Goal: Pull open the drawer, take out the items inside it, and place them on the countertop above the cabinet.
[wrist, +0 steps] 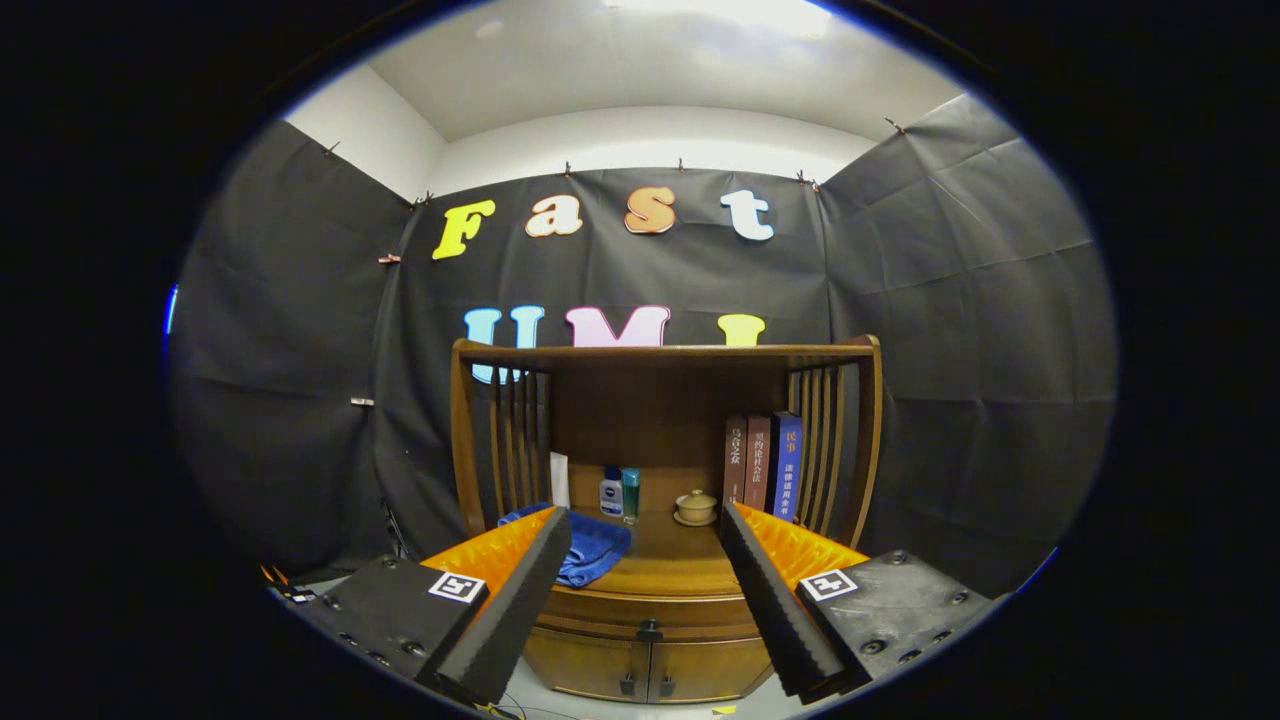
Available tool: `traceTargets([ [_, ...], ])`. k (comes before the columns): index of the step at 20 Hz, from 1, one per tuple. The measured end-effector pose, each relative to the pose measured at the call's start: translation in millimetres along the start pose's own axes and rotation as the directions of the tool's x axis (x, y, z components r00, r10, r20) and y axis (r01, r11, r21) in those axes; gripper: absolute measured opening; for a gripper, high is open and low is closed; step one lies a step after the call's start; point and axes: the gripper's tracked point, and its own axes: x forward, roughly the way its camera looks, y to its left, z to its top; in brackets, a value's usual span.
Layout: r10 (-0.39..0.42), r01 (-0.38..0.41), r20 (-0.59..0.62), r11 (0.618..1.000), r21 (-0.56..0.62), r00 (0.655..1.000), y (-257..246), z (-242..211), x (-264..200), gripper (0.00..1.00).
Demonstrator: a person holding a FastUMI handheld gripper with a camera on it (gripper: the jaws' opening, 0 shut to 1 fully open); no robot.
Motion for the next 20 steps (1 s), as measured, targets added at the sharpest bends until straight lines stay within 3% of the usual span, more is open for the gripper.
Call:
traceTargets([
  [9,-0.013,0.014,-0.076,1.0,0.022,0.997,-1,-75,35,0.99],
  [20,-0.038,0.054,-0.252,0.997,0.056,0.967,-11,-225,103,0.99],
])
